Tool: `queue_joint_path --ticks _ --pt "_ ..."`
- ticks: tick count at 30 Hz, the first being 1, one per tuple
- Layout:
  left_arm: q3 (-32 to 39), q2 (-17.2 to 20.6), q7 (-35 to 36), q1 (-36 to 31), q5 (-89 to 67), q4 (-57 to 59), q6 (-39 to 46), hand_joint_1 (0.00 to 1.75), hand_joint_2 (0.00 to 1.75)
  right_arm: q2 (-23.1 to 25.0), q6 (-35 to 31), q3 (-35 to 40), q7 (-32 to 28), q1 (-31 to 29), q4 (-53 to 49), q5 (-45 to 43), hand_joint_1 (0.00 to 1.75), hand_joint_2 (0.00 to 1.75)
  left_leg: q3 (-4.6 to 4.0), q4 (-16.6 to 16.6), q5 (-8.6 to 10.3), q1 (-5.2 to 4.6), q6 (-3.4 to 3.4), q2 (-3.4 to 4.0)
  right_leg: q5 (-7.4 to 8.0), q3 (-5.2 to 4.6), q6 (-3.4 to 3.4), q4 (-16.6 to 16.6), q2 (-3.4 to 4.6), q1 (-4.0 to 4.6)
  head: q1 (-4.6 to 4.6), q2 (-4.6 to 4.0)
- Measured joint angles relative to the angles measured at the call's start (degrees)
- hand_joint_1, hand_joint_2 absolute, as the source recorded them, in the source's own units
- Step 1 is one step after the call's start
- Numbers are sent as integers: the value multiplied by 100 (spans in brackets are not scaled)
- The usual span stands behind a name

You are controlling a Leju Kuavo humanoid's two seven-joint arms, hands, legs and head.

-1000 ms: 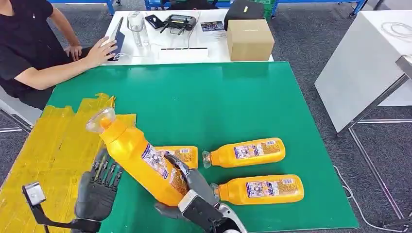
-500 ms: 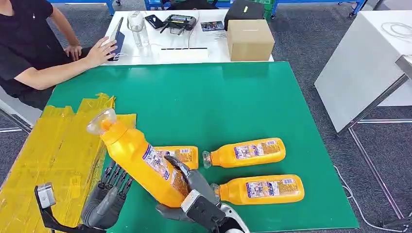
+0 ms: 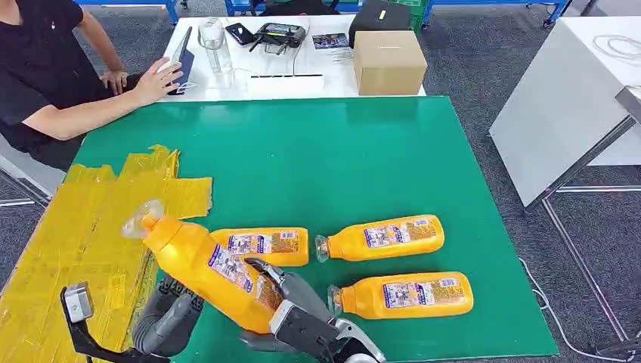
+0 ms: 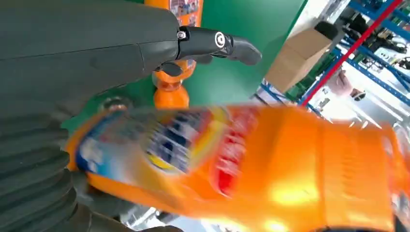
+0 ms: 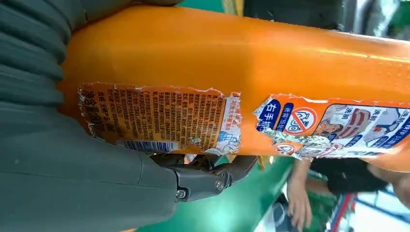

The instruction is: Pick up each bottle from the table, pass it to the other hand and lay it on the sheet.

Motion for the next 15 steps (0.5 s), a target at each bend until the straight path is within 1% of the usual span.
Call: queue_joint_path --ticks 4,15 --pt "-33 20 33 -75 61 87 -22 0 175 63 70 256 59 -220 341 70 175 175 1 0 0 0 0 -1 0 0 0 0 -1 0 -2 0" --pt "-55 52 68 -105 55 229 11 0 175 79 144 568 92 -449 705 138 175 175 -1 0 0 0 0 -2 0 -1 0 0 -2 0 0 0"
